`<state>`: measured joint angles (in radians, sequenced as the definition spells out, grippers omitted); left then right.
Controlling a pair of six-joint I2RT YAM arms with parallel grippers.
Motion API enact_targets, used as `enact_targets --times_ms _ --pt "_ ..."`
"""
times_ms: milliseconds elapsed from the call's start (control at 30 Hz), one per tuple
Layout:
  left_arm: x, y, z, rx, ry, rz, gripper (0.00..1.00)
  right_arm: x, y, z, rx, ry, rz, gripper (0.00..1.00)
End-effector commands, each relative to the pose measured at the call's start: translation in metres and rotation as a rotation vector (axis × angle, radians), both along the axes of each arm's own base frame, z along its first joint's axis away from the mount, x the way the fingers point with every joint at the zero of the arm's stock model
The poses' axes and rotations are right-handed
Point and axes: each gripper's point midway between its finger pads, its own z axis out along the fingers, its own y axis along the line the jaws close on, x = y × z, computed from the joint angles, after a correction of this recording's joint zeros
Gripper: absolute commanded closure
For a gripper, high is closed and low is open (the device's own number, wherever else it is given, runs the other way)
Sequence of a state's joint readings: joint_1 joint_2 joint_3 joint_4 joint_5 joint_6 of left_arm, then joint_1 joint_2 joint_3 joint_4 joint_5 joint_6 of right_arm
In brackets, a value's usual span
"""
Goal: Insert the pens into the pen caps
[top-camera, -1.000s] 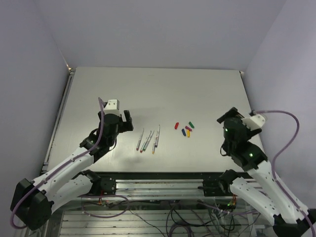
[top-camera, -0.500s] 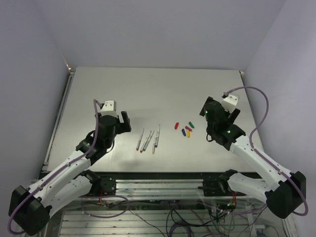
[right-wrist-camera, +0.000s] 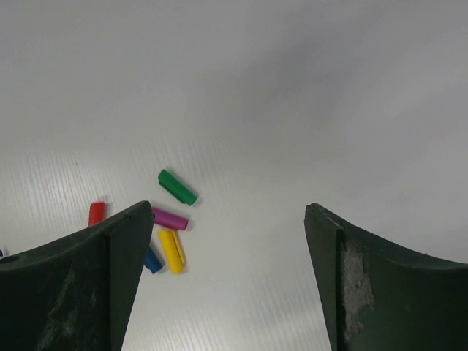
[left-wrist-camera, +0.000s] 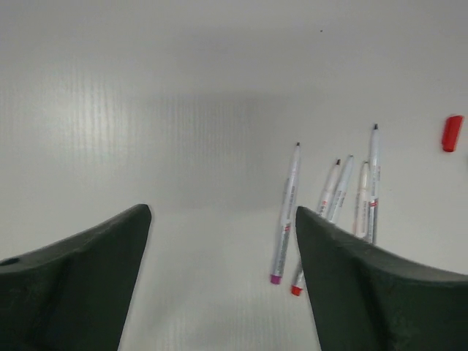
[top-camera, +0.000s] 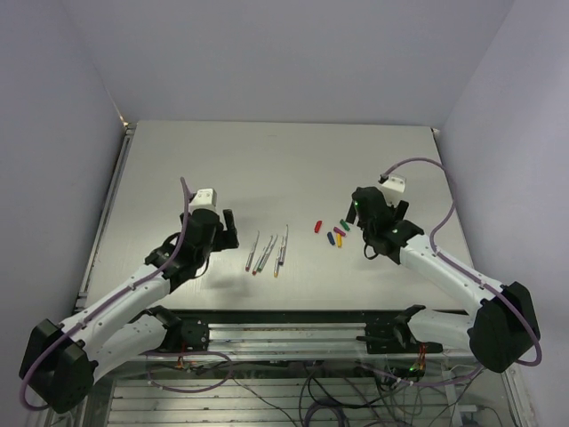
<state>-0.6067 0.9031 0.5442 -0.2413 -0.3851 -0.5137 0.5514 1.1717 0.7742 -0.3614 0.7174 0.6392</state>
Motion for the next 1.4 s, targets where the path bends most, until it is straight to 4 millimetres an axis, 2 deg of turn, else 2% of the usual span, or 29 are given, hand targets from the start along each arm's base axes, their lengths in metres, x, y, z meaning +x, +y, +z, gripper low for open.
enact_targets --times_ms 0,33,67,100,300,367,433,500,733,1167,1367 --pt "-0.005 -0.021 -0.009 -0.077 0.049 -0.051 0.26 -0.007 0.012 -0.012 0.051 0.024 0.060 0.21" --pt "-0.006 -0.025 -0.011 -0.084 0.060 -0.060 0.38 -0.009 0.013 -0.014 0.057 0.030 0.068 0.24" --pt "-0.007 -0.029 -0.015 -0.084 0.073 -0.070 0.46 -0.010 0.012 -0.017 0.057 0.037 0.069 0.26" --pt "-0.008 -0.032 -0.017 -0.083 0.084 -0.077 0.48 -0.011 0.012 -0.019 0.056 0.043 0.070 0.28" --pt "-0.011 -0.047 -0.035 -0.036 0.143 -0.113 0.45 -0.017 0.011 -0.028 0.058 0.072 0.065 0.41" --pt "-0.011 -0.050 -0.040 -0.009 0.161 -0.124 0.40 -0.018 0.011 -0.029 0.064 0.075 0.064 0.48" --pt "-0.010 -0.051 -0.046 0.019 0.182 -0.124 0.36 -0.018 0.012 -0.030 0.068 0.076 0.067 0.50" --pt "-0.008 -0.052 -0.050 0.041 0.200 -0.120 0.33 -0.018 0.013 -0.030 0.070 0.074 0.071 0.50" --pt "-0.006 -0.065 -0.065 0.054 0.250 -0.163 0.35 -0.017 0.013 -0.029 0.070 0.072 0.067 0.50" --pt "0.004 -0.077 -0.069 0.083 0.267 -0.198 0.36 -0.017 0.013 -0.030 0.083 0.061 0.062 0.51" --pt "0.003 -0.080 -0.077 0.109 0.301 -0.214 0.38 -0.020 0.012 -0.032 0.093 0.058 0.058 0.51"
